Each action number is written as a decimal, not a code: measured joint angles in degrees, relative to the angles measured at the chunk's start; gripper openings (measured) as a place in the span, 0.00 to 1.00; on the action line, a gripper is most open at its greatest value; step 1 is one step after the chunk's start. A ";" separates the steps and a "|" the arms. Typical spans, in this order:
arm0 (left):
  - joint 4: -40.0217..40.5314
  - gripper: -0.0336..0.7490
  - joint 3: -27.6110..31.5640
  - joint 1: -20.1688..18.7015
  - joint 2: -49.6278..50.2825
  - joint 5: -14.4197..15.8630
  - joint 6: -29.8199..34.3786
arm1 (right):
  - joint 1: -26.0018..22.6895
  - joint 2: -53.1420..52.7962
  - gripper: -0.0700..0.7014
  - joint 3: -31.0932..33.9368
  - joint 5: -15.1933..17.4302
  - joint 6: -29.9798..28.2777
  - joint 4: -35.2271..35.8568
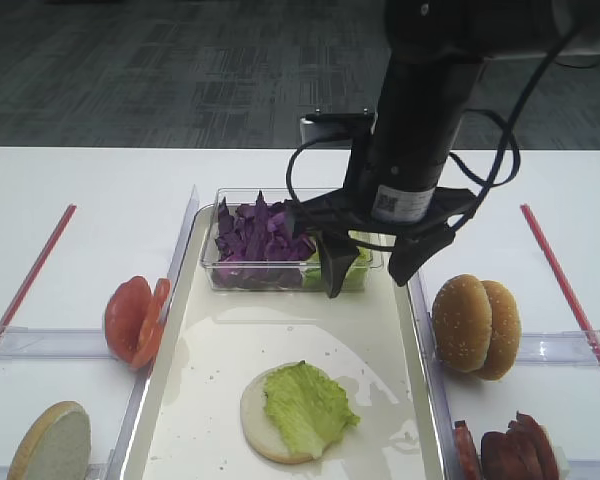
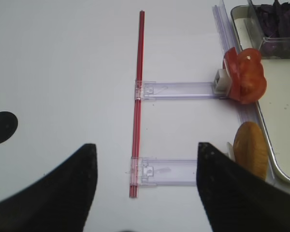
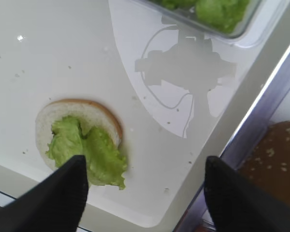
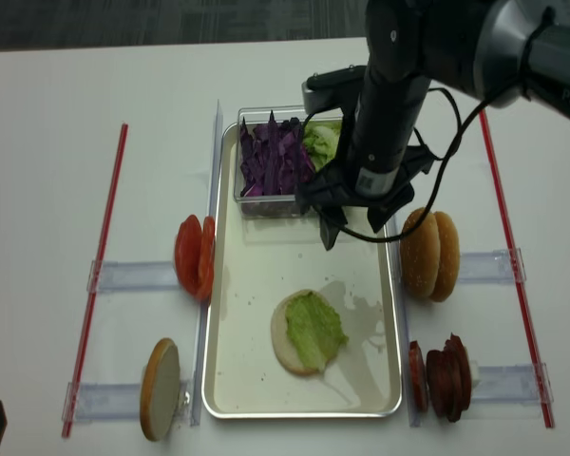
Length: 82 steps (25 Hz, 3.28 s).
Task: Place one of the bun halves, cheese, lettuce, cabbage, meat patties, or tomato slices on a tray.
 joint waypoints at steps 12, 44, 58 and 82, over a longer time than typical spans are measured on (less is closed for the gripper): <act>0.00 0.58 0.00 0.00 0.00 0.00 0.00 | -8.90 0.00 0.78 -5.03 4.04 0.00 -1.83; 0.00 0.58 0.00 0.00 0.00 0.00 -0.10 | -33.90 0.00 0.72 -5.03 4.13 -3.42 -7.87; 0.00 0.58 0.00 0.00 0.00 0.00 -0.22 | -34.31 -2.72 0.72 -0.95 4.26 -5.51 -8.01; 0.00 0.58 0.00 0.00 0.00 0.00 -0.22 | -34.31 -32.62 0.72 24.37 0.36 -7.38 -5.70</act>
